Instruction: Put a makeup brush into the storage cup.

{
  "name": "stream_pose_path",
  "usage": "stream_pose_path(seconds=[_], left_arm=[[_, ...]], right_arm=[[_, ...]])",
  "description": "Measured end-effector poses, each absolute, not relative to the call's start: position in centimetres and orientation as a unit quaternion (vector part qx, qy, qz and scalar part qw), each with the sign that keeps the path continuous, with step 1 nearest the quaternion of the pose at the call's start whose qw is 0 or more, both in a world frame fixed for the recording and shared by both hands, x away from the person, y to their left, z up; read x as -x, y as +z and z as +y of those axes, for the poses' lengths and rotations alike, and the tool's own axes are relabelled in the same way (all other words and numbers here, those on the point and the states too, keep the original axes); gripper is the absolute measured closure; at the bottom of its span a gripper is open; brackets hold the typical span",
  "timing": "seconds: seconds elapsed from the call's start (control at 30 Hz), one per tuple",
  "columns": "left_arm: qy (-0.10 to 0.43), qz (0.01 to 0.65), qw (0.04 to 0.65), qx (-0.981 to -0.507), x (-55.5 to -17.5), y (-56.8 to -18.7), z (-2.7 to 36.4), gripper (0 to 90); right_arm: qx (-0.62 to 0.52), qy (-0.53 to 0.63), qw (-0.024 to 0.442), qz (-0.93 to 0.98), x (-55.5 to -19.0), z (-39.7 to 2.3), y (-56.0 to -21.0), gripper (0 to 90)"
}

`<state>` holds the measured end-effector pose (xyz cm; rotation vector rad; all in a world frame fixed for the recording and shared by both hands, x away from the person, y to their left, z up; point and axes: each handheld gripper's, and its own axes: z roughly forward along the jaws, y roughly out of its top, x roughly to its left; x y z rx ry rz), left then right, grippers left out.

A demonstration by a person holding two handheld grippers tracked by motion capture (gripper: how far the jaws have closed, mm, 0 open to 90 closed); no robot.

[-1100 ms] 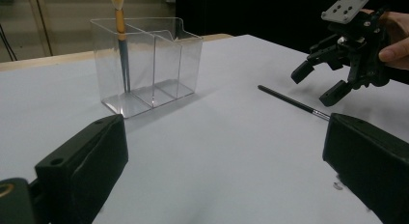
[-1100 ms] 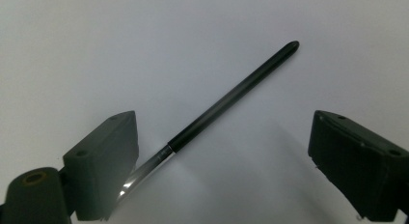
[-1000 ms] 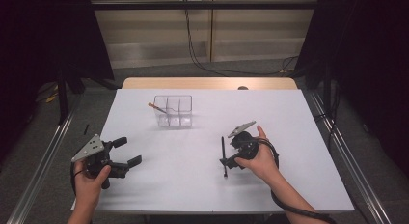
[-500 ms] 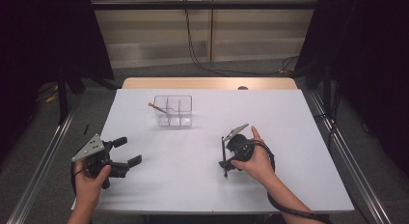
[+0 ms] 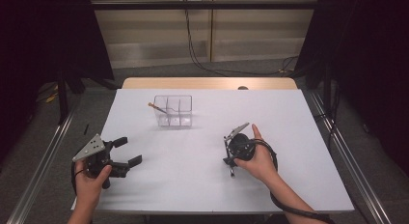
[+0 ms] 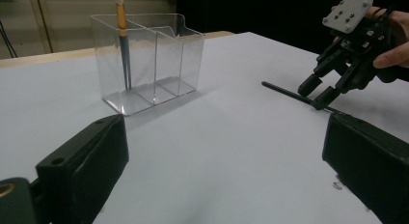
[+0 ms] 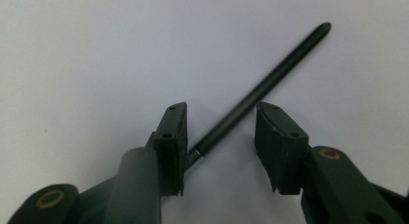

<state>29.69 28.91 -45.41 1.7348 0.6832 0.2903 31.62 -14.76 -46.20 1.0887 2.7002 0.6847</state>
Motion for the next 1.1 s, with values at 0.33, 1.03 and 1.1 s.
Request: stream_pose_path(seconds=[0.33, 1.03, 1.1], left_arm=[[0.125, 0.291, 0.586, -0.746, -29.72, -45.42, 28.88, 2.4], [0.125, 0.291, 0.585, -0.746, -29.78, -45.44, 28.70, 2.4], [0.126, 0.292, 0.584, -0.747, -29.80, -45.46, 28.65, 2.4]], right_arm=[[-0.372, 0.214, 0.051, 0.902, -31.90, -15.38, -45.76, 78.2], [-0.394, 0.167, 0.033, 0.903, -32.29, -15.26, -45.45, 82.5], [-0.391, 0.161, 0.034, 0.905, -32.36, -15.13, -45.42, 82.5]])
